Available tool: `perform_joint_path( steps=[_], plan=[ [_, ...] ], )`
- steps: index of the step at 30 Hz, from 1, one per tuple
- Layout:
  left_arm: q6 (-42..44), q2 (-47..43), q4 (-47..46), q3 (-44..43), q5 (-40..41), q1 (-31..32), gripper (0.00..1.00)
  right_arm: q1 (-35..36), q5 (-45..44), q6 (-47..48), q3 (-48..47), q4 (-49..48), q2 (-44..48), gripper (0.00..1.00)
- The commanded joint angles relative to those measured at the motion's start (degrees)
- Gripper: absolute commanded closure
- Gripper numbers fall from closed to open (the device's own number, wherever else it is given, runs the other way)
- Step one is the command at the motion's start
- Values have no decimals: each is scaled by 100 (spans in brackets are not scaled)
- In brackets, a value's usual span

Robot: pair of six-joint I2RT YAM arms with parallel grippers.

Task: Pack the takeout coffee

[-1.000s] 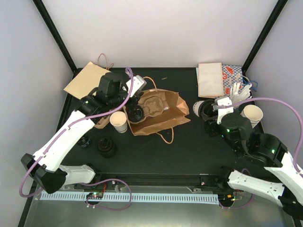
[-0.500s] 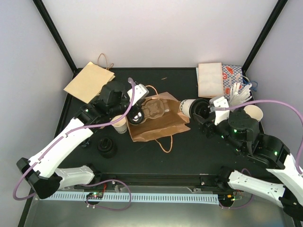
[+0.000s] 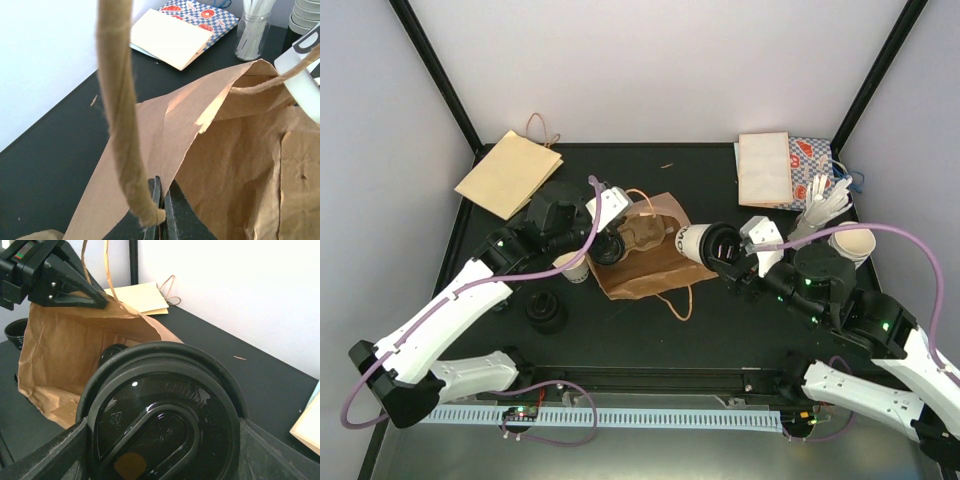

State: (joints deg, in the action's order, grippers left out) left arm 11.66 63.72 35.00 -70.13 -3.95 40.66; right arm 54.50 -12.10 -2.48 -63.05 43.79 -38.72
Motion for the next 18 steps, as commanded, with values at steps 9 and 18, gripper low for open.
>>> perform_joint_path(
  steps=[9,18],
  plan=[
    [4,-272,-247,149,80,121,99,-10,1038,614,297,-555,-129,41],
    [-16,-101,-284,-12,138,202,98,-15,1061,769,151,-605,143,41]
  ],
)
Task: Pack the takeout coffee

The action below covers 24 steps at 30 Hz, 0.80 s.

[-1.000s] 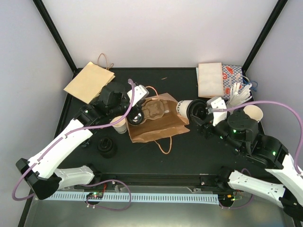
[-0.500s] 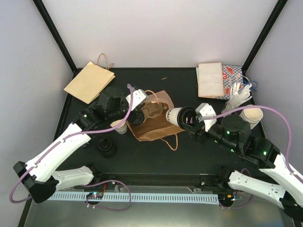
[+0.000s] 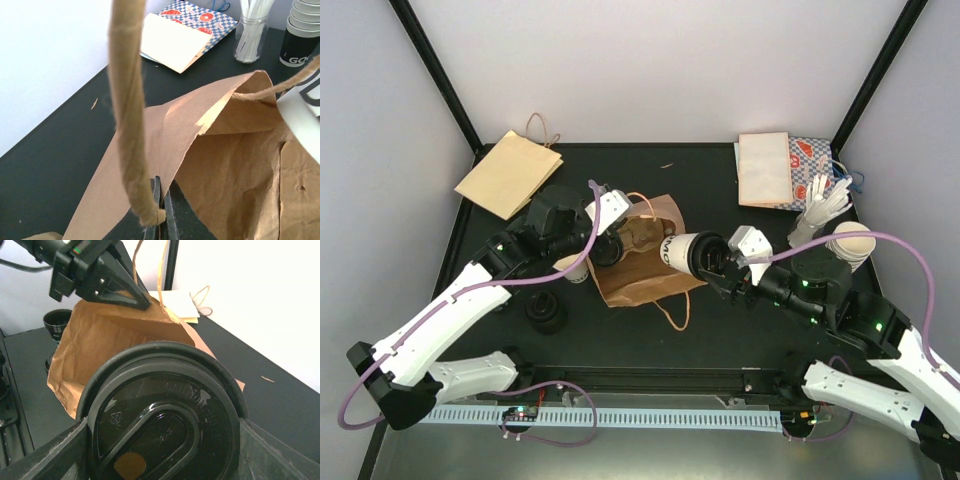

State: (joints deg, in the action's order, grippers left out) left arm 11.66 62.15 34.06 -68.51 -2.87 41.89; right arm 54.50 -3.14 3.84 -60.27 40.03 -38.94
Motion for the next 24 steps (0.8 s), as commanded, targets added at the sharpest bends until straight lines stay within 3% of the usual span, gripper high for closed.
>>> perform_joint_path(
  steps=[1,11,24],
  plan=[
    [-23,79,-196,-184,26,93,99,-15,206,142,-169,-187,186,41],
    [-32,246,-270,-270,90,227,99,-10,937,328,-65,-254,194,42],
    [-15,297,-247,-347,164,319,98,12,815,686,227,-447,-139,43]
  ],
)
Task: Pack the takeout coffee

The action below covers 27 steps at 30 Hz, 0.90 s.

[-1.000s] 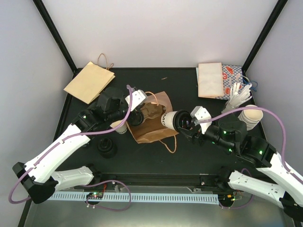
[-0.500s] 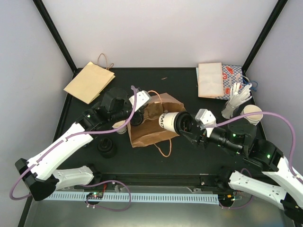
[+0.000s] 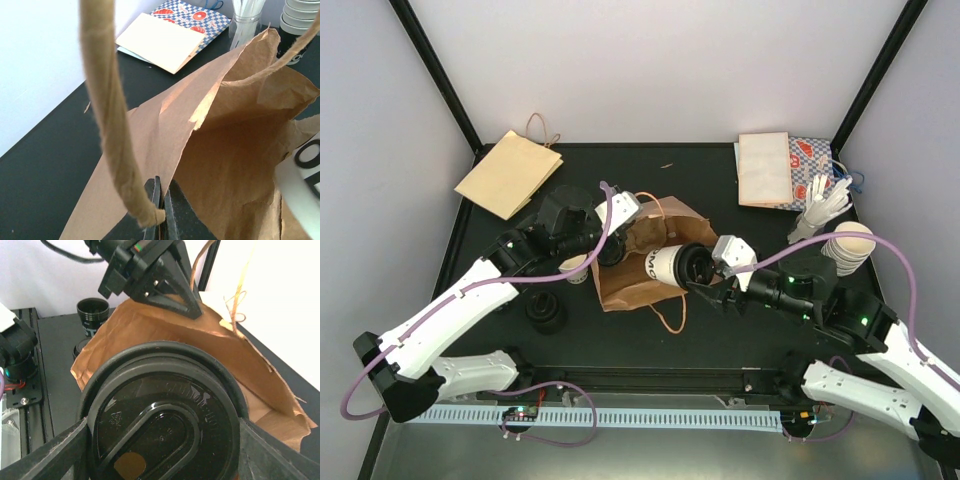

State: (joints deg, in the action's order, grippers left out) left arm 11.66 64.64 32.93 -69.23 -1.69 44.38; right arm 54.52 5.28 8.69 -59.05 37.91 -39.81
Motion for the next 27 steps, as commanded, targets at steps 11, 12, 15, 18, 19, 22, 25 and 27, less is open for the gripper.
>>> perform_joint_path(
  steps=[11,12,15,18,19,22,25,27],
  plan=[
    [11,125,-136,-321,47,183,98,340,-779,665,282,-299,-426,42],
    [10,120,-145,-319,52,192,98,418,-881,708,293,-304,-475,42],
    [28,114,-150,-310,63,228,98,581,-1251,877,341,-311,-626,42],
    [71,112,-145,-302,60,244,98,699,-1573,1058,400,-312,-725,42],
    [88,113,-138,-301,44,257,98,722,-1641,1124,427,-311,-734,42],
    [112,94,-129,-286,16,285,98,760,-1813,1348,530,-335,-754,42],
    [111,68,-142,-260,-37,321,99,778,-1824,1635,638,-353,-741,42],
    [108,36,-177,-228,-68,350,99,796,-1715,1927,724,-409,-707,44]
  ],
)
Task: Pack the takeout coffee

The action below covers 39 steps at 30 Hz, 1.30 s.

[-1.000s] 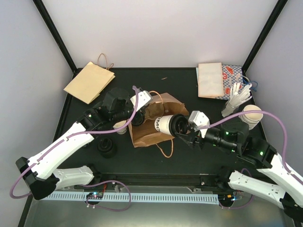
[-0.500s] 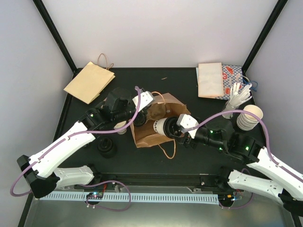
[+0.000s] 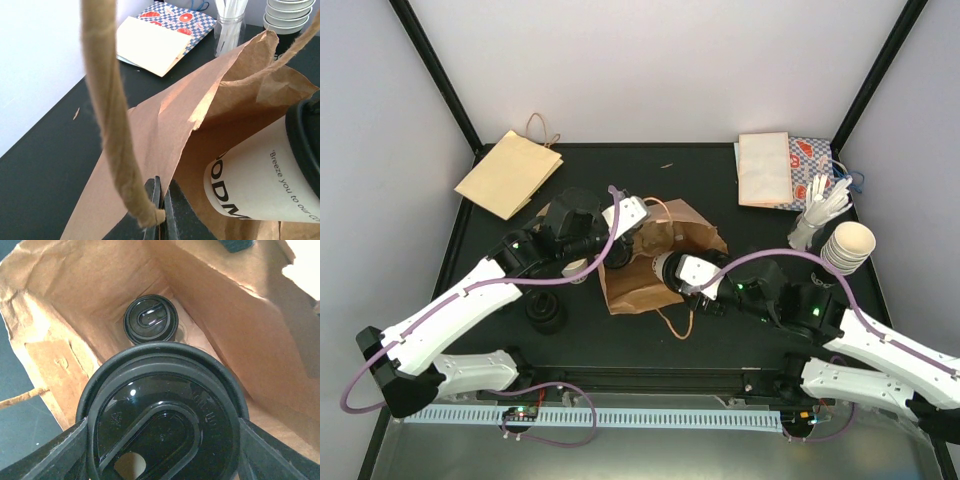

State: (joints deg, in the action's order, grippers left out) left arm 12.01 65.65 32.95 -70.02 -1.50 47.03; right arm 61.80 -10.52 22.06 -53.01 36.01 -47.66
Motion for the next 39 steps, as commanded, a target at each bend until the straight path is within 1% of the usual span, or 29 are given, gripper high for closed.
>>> perform_joint_path(
  steps=[1,7,12,22,29,34,39],
  plan=[
    [73,-73,-194,-132,-95,103,99,85,-126,679,160,-287,101,44],
    [56,-34,-211,-108,-100,191,98,137,-89,1016,192,-465,22,44],
    [30,-17,-236,-106,-91,253,98,253,-330,1229,195,-504,-191,44],
    [70,-16,-255,-64,-125,350,98,349,-773,1998,476,-596,-443,43],
    [99,-90,-221,-23,-162,403,98,345,-1062,2179,683,-710,-467,43],
    [92,-122,-210,21,-213,447,98,346,-1029,2230,753,-701,-526,43],
    [81,-136,-184,56,-228,513,98,347,-1177,2270,841,-692,-590,43]
  ],
)
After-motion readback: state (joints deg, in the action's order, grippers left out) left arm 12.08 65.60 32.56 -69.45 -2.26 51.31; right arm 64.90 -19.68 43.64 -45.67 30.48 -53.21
